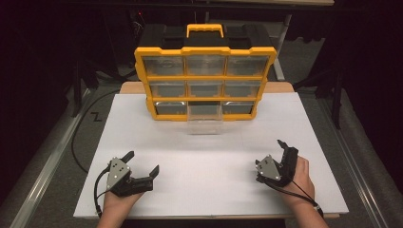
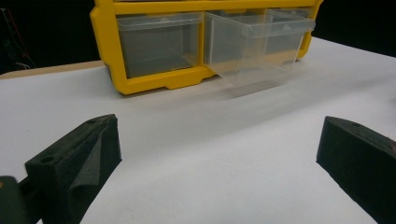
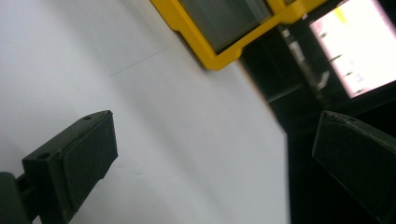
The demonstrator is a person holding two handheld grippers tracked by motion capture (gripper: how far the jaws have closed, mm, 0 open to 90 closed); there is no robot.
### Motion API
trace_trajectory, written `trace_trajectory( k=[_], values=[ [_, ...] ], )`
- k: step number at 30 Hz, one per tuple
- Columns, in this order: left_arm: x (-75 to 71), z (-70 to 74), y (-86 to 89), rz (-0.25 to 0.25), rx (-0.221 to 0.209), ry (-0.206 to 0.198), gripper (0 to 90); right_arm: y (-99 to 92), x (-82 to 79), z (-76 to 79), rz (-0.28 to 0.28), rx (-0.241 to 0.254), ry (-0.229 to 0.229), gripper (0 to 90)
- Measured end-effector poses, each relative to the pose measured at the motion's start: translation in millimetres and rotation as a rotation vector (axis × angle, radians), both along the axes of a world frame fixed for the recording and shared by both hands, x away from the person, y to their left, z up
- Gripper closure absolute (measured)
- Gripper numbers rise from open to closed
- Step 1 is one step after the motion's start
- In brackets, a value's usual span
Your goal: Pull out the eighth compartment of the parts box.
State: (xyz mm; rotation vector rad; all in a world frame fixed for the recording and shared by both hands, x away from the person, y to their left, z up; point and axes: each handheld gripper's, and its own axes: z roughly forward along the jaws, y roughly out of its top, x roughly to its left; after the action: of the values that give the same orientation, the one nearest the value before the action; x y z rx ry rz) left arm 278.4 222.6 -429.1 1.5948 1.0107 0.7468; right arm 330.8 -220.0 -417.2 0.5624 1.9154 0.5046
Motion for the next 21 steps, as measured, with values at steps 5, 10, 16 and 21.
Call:
trace_trajectory(
  k=[5, 10, 16, 21],
  values=[
    [-0.1, 0.2, -0.8, -0.009, 0.004, 0.002, 0.4, -12.6, 0.9, 1.5, -0.022, 0.253, 0.108, 1.1],
    [-0.5, 0.6, -0.1, -0.011, 0.000, 0.001, 0.4, -27.9, 2.5, 1.9, -0.059, 0.522, 0.193, 1.2],
    [-0.8, 0.7, 0.0, -0.013, 0.000, 0.004, 0.5, -39.1, -0.9, 3.6, -0.062, 0.767, 0.224, 2.8],
    [-0.5, 0.7, 0.1, -0.012, -0.003, 0.008, 0.5, -42.0, -0.3, 3.4, -0.044, 0.917, 0.212, 2.3]
  ],
)
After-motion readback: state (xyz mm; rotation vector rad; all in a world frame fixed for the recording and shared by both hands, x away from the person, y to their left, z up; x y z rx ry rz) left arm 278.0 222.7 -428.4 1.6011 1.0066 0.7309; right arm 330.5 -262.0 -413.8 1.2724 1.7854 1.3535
